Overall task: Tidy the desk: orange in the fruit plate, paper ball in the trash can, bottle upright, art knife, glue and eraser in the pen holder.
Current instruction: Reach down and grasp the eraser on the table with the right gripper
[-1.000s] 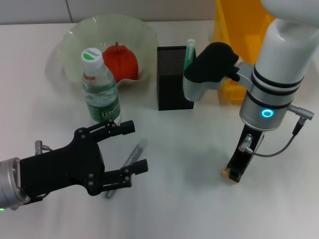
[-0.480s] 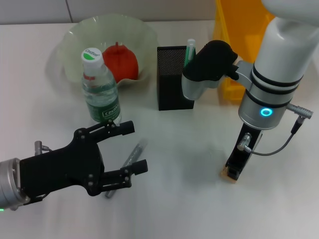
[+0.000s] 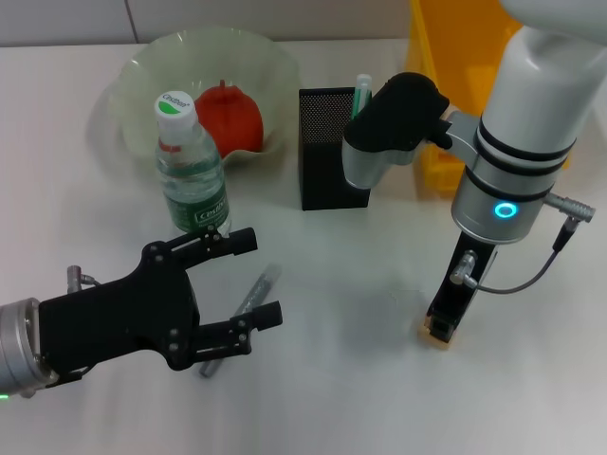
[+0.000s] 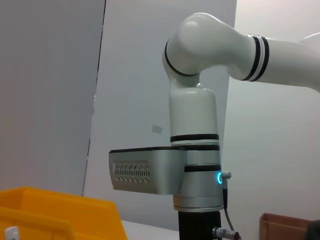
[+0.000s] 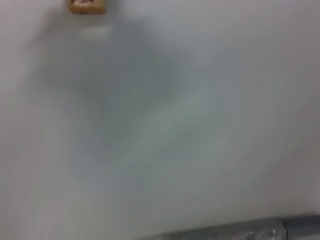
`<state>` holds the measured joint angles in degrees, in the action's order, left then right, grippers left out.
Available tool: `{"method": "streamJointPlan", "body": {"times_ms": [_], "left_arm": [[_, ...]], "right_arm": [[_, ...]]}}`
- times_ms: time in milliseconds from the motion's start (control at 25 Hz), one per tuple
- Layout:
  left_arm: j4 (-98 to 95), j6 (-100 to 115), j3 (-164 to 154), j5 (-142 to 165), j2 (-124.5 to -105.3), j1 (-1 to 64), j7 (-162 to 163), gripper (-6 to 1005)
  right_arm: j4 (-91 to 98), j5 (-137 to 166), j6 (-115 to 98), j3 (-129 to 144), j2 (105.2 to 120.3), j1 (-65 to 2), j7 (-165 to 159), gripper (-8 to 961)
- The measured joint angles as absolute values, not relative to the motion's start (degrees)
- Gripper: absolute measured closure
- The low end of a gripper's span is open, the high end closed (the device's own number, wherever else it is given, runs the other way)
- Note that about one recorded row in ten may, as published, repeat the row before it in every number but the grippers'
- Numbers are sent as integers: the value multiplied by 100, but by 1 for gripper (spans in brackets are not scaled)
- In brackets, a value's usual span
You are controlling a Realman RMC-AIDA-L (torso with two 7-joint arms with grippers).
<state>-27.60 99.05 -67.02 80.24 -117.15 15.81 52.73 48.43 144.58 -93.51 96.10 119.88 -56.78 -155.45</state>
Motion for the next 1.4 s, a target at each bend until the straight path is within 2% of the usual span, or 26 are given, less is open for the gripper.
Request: {"method": "streamJointPlan", "body": {"times_ms": [160, 560, 1400], "left_arm": [[-2759, 9899, -6697, 8024, -11716, 1589, 5273, 202], [-2760, 9869, -6697, 8024, -11716, 1592, 5273, 202], [-2760, 9843, -6697, 8024, -11725, 1578, 5273, 204]], "right_arm": [[4843, 14457, -9350, 9602, 11988, -5681, -15548, 806], [4835, 14416, -9292, 9737, 11988, -5695, -15551, 418], [4776, 14361, -9106, 9979, 11988, -5673, -15553, 442]]}}
